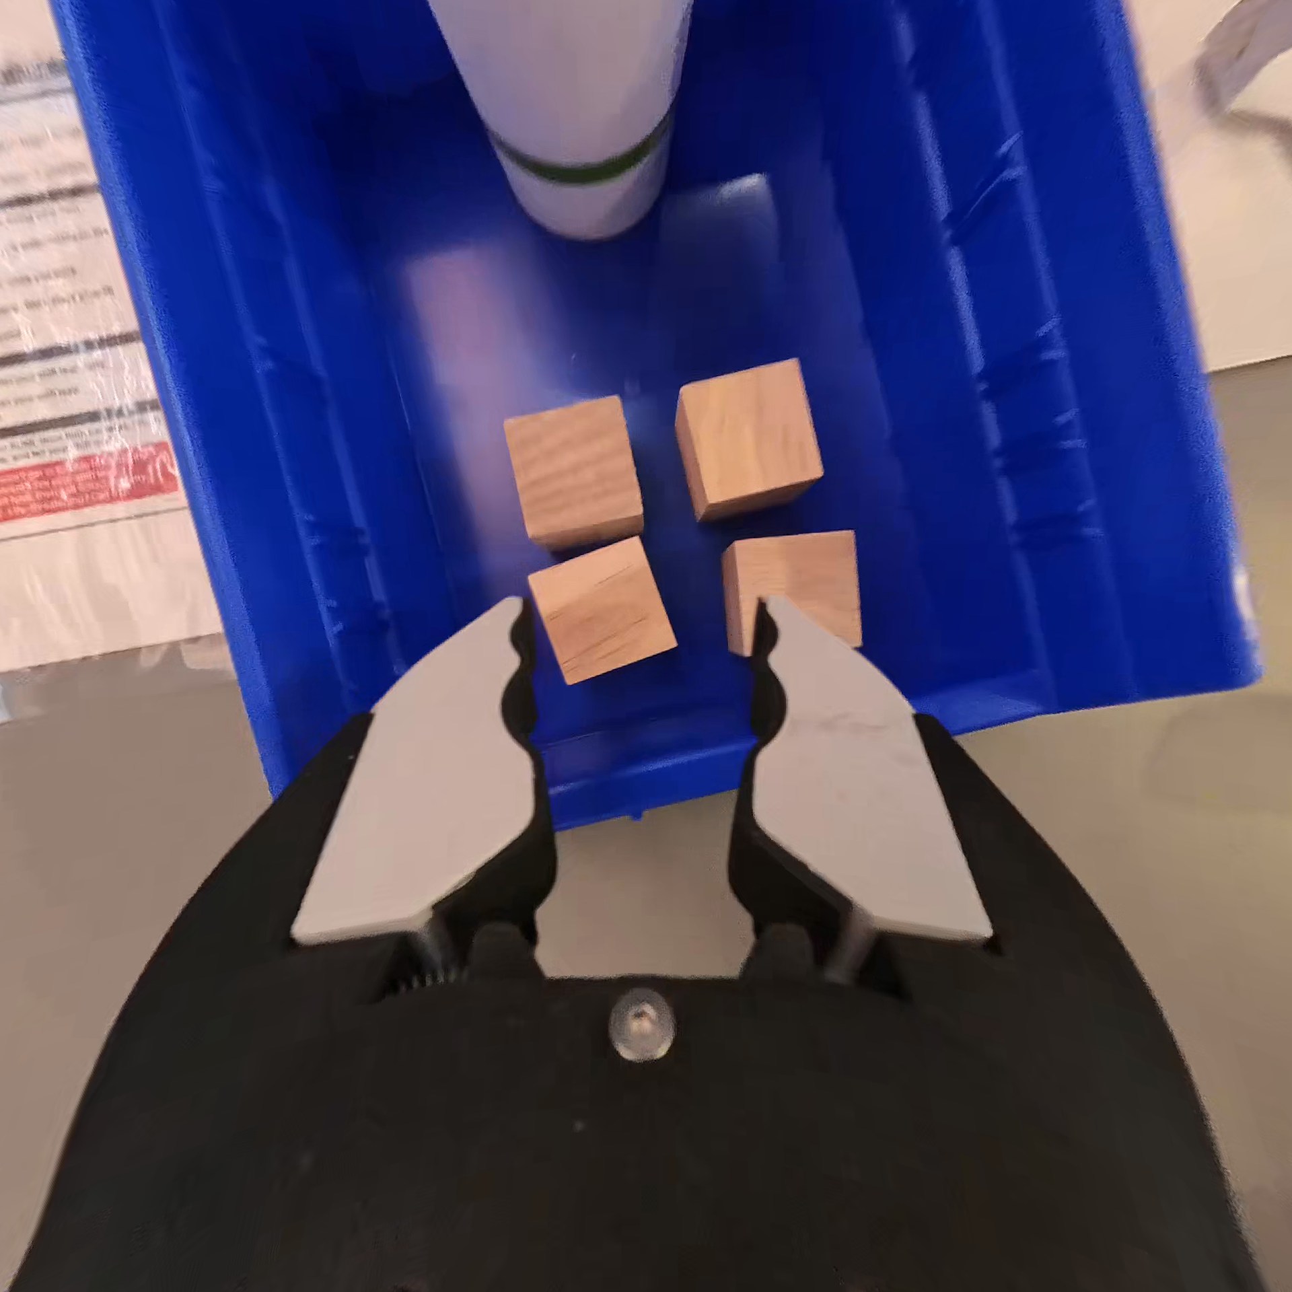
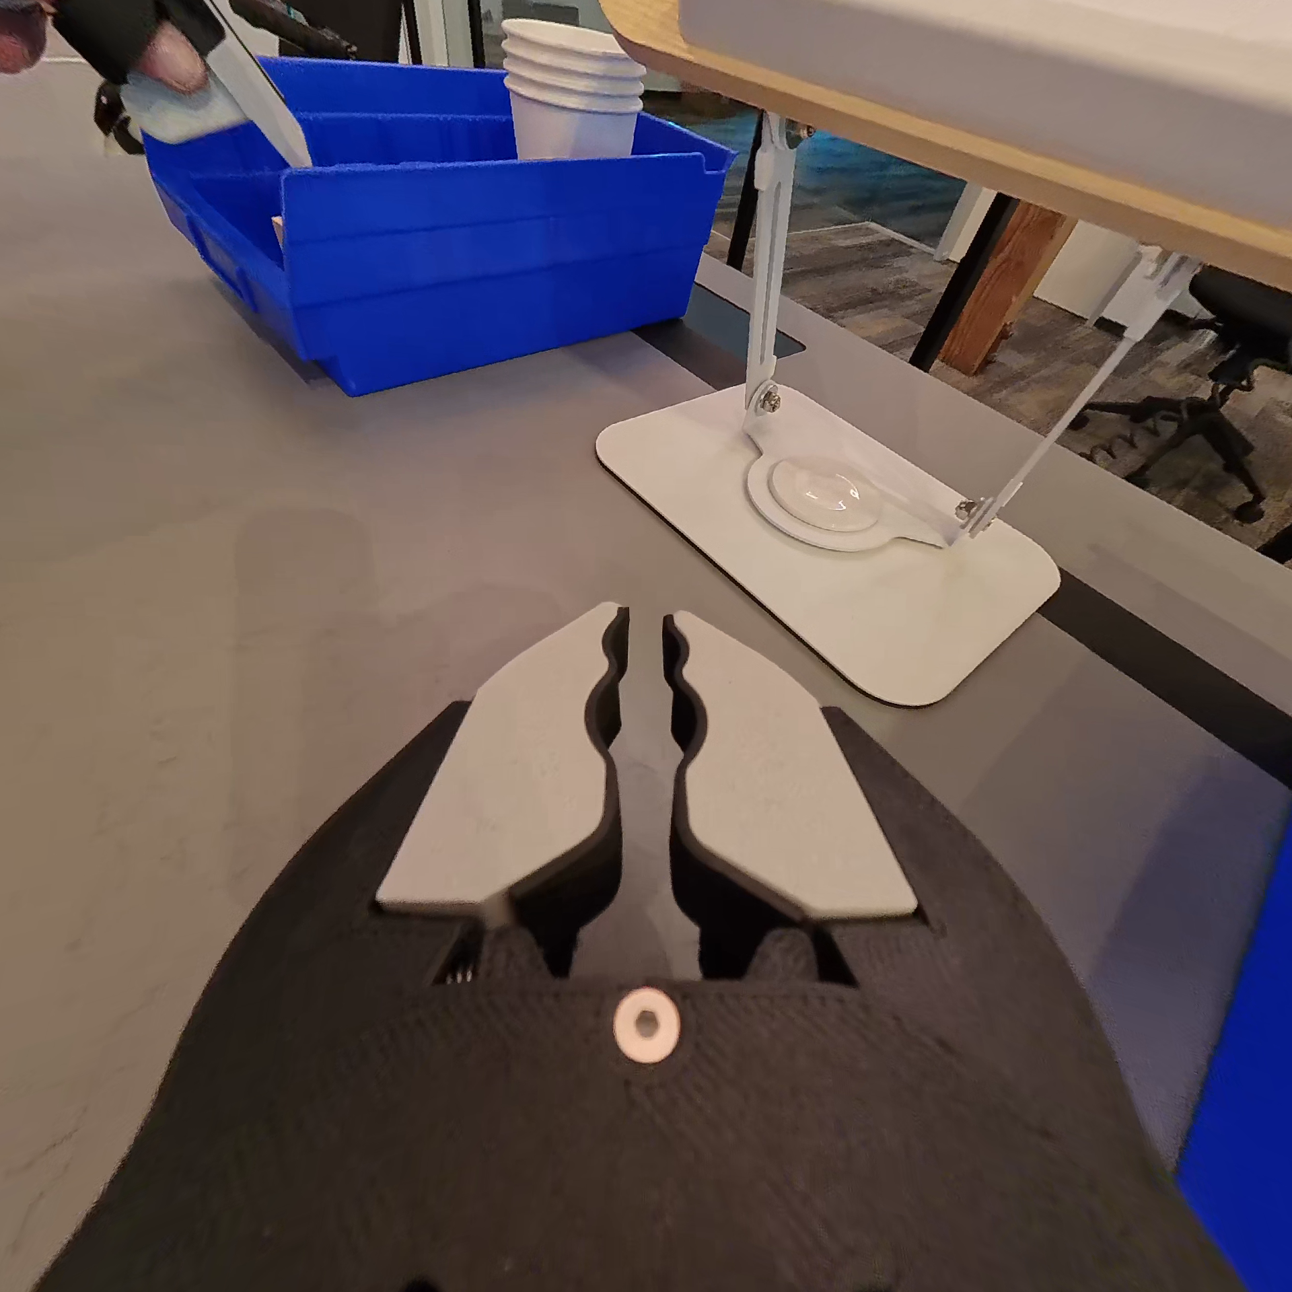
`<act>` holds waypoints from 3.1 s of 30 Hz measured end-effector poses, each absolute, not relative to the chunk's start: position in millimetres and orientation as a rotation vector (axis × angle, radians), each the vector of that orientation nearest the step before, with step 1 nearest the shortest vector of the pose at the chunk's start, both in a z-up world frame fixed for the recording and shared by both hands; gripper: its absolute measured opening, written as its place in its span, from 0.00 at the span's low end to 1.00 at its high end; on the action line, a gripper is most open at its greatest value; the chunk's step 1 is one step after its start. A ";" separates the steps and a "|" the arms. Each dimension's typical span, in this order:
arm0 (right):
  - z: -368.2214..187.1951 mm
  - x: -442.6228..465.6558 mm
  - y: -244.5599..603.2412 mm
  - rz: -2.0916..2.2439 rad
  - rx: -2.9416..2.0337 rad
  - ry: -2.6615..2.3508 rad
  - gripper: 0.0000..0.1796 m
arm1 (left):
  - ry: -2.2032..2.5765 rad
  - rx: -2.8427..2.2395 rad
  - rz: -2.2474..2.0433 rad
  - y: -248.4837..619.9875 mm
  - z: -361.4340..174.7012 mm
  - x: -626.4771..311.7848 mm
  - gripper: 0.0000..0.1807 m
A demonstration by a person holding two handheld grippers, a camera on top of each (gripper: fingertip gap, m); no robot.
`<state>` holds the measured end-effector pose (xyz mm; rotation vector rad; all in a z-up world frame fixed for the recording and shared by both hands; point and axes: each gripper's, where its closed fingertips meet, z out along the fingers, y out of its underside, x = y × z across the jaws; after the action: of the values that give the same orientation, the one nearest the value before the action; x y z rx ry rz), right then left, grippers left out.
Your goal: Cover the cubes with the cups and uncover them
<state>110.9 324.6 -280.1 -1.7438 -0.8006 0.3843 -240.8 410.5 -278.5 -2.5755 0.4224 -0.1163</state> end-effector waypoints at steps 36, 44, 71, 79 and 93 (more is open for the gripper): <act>-282.2 109.0 323.5 0.400 -1.753 -0.816 0.05 | 0.543 -2.493 0.093 404.8 -241.0 -240.5 0.24; -282.8 107.4 318.9 0.410 -1.739 -0.857 0.05 | 1.136 -2.218 0.074 343.0 -185.2 -163.0 0.24; -293.3 98.2 310.7 0.380 -1.747 -0.971 0.05 | 2.318 -1.793 -0.300 171.7 -303.4 -172.1 0.24; -295.4 96.6 309.4 0.383 -1.752 -0.991 0.05 | 2.424 -1.667 -0.337 177.3 -306.3 -159.4 0.24; -297.3 95.6 308.9 0.386 -1.761 -1.003 0.05 | 2.405 -1.599 -0.372 172.1 -322.9 -157.5 0.28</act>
<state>95.6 308.9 -297.3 -1.7607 -1.0033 0.3863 -157.5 172.1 -322.9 -1.5986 2.4049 -0.3718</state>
